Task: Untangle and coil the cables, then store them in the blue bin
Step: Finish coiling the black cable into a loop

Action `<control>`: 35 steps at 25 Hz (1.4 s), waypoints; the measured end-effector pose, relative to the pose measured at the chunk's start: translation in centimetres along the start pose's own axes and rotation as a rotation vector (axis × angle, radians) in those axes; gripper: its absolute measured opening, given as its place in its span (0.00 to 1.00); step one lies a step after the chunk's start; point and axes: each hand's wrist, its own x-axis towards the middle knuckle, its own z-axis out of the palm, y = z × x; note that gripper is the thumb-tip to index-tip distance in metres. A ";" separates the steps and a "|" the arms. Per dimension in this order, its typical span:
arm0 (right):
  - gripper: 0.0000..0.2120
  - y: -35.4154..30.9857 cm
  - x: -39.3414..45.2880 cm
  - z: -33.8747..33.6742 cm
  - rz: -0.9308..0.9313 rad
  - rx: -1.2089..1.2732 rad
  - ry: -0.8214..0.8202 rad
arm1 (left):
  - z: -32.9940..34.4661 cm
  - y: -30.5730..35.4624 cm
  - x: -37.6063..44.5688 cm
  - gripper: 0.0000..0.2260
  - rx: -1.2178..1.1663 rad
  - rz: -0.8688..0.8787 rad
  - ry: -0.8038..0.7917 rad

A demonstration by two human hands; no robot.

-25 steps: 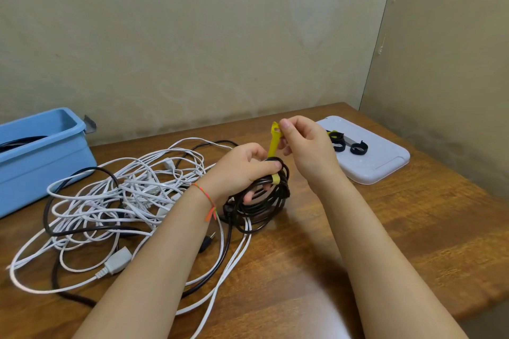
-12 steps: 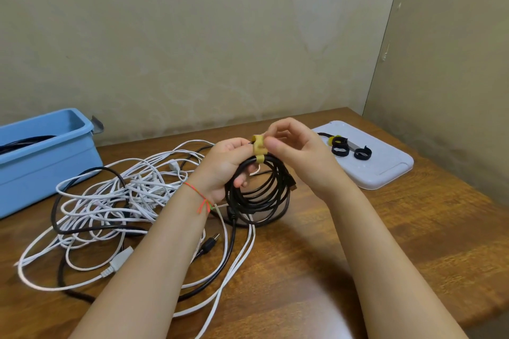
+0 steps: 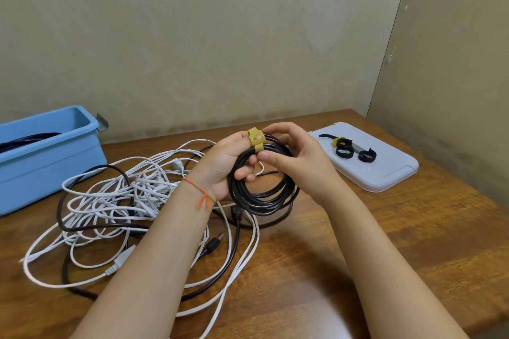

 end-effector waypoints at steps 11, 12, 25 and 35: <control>0.11 0.8 0.1 1.4 -0.125 -0.229 0.161 | 0.2 -0.5 0.7 0.06 0.206 0.126 0.230; 0.11 0.8 0.1 1.6 -0.148 -0.231 0.180 | 0.2 -0.6 0.8 0.06 0.198 0.132 0.240; 0.05 0.7 0.3 1.3 -0.015 -0.048 0.111 | 0.1 -1.2 1.0 0.10 0.313 0.143 0.355; 0.05 0.2 0.1 -1.2 0.184 0.036 -0.136 | -0.1 -1.7 0.9 0.11 0.505 0.105 0.253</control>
